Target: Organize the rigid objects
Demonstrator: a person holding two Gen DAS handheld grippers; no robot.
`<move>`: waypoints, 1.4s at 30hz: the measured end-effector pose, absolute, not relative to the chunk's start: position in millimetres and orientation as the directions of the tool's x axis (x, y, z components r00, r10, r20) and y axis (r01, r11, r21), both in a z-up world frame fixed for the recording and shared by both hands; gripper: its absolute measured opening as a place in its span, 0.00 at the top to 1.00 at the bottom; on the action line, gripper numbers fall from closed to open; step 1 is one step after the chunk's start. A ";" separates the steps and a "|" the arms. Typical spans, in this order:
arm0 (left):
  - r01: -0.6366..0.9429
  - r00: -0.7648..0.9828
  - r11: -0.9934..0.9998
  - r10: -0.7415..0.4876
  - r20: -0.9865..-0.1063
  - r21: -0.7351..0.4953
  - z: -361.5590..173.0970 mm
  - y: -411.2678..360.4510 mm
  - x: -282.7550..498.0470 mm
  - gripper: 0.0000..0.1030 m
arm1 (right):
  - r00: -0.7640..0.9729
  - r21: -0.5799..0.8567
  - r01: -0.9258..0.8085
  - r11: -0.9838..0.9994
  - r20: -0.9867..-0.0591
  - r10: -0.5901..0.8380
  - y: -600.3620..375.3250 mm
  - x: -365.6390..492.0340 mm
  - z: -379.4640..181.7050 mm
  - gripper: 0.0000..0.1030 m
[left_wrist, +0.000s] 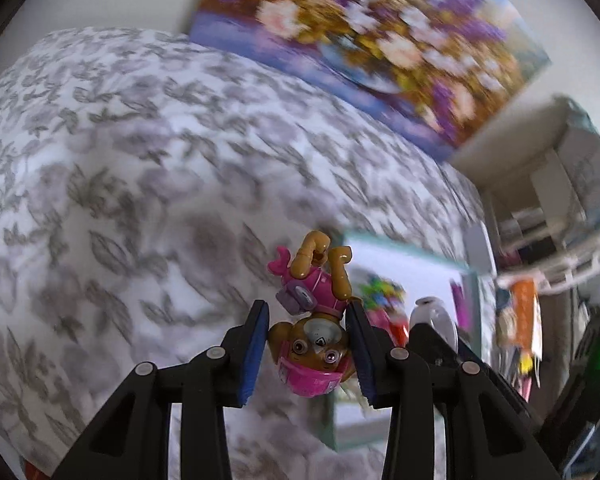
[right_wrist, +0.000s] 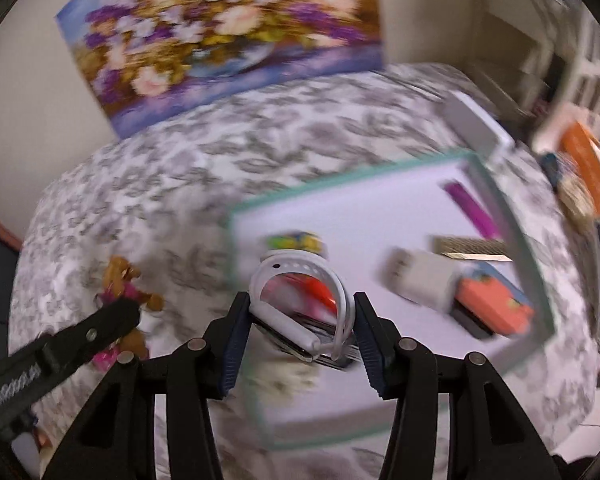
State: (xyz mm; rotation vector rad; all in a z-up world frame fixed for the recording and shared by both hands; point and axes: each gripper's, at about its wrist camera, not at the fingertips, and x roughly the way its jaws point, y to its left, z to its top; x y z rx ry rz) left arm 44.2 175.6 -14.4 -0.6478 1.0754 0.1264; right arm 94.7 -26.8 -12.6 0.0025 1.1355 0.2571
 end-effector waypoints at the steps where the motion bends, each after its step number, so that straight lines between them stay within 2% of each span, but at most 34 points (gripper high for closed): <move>1: -0.383 0.477 0.816 -0.227 -0.849 -0.433 -15.9 164.5 40.6 0.59 | 0.399 0.120 -0.182 0.976 -0.898 0.184 -36.5 94.0 -13.6 0.49; 10: -0.298 0.410 0.861 -0.273 -0.870 -0.411 -26.9 95.7 34.1 0.59 | 0.361 0.146 -0.085 0.986 -0.917 0.167 -96.7 93.6 -29.3 0.49; 26: -0.193 0.338 0.935 -0.222 -0.915 -0.298 -45.3 36.4 48.5 0.57 | 0.309 0.156 -0.068 0.985 -0.936 0.169 -117.6 97.9 -50.0 0.48; 28: -0.195 0.338 0.938 -0.210 -0.917 -0.287 -45.4 38.1 48.1 0.52 | 0.303 0.151 -0.072 0.986 -0.938 0.166 -115.7 96.3 -51.2 0.48; 29: -0.199 0.340 0.940 -0.200 -0.919 -0.278 -44.7 40.2 46.7 0.46 | 0.302 0.153 -0.071 0.986 -0.938 0.167 -115.2 95.8 -51.2 0.48; 31: -0.206 0.340 0.944 -0.179 -0.923 -0.259 -43.2 43.6 43.2 0.43 | 0.304 0.149 -0.073 0.986 -0.938 0.165 -114.3 93.5 -51.1 0.47; 33: -0.217 0.343 0.943 -0.169 -0.924 -0.253 -40.6 49.7 36.8 0.41 | 0.310 0.140 -0.077 0.987 -0.938 0.157 -113.1 90.1 -50.0 0.41; 37: -0.255 0.355 0.934 -0.151 -0.923 -0.251 -37.2 63.5 23.7 0.34 | 0.320 0.127 -0.089 0.988 -0.936 0.149 -109.8 81.4 -48.1 0.37; 39: -0.286 0.358 0.929 -0.123 -0.926 -0.234 -36.0 73.5 16.9 0.28 | 0.327 0.111 -0.098 0.989 -0.935 0.137 -106.6 76.8 -47.2 0.26; 42: -0.328 0.360 0.922 -0.078 -0.930 -0.204 -34.8 88.8 8.6 0.21 | 0.339 0.088 -0.123 0.988 -0.932 0.125 -99.1 68.5 -44.7 0.26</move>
